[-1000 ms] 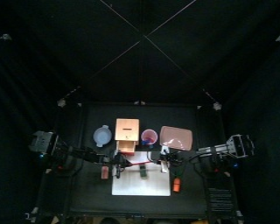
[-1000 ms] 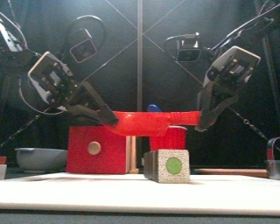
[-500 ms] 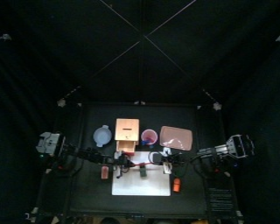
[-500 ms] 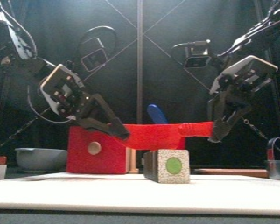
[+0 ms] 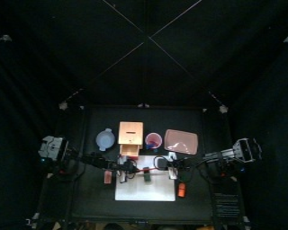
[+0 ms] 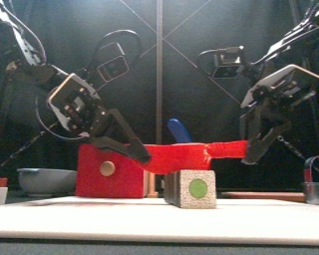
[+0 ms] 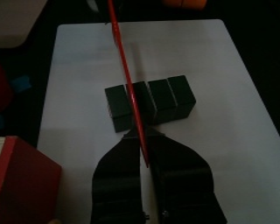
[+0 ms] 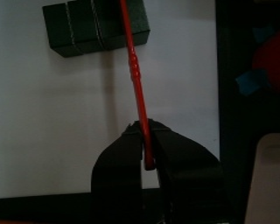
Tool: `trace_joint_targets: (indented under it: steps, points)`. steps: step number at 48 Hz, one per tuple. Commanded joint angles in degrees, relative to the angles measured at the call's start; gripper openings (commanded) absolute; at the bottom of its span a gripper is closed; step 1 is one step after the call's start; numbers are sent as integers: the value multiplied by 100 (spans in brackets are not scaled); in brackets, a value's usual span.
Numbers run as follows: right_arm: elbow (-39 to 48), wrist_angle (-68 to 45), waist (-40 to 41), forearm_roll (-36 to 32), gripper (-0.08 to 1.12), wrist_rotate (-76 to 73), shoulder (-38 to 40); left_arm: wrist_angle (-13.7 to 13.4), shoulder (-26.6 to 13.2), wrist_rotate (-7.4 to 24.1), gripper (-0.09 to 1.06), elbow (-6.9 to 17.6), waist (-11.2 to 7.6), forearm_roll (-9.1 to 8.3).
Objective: Place sushi on board then cut the sushi with the knife then place the pieces on the plate
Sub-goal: Cut the sushi into 4 pieces
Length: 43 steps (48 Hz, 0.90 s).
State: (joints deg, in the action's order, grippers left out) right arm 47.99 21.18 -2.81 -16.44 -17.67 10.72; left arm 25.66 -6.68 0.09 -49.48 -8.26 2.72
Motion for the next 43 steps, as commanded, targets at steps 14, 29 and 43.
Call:
trace_joint_targets:
  steps: [14,29,43]
  points:
    - [-53,62,132,-132,36,-35,105,-123,176,9,32,26,-229,-26]
    - [-44,26,88,-105,36,-53,18,-343,114,9,32,53,-220,-35]
    - [-26,-26,79,-88,36,-105,-281,-343,9,9,32,44,-229,-26]
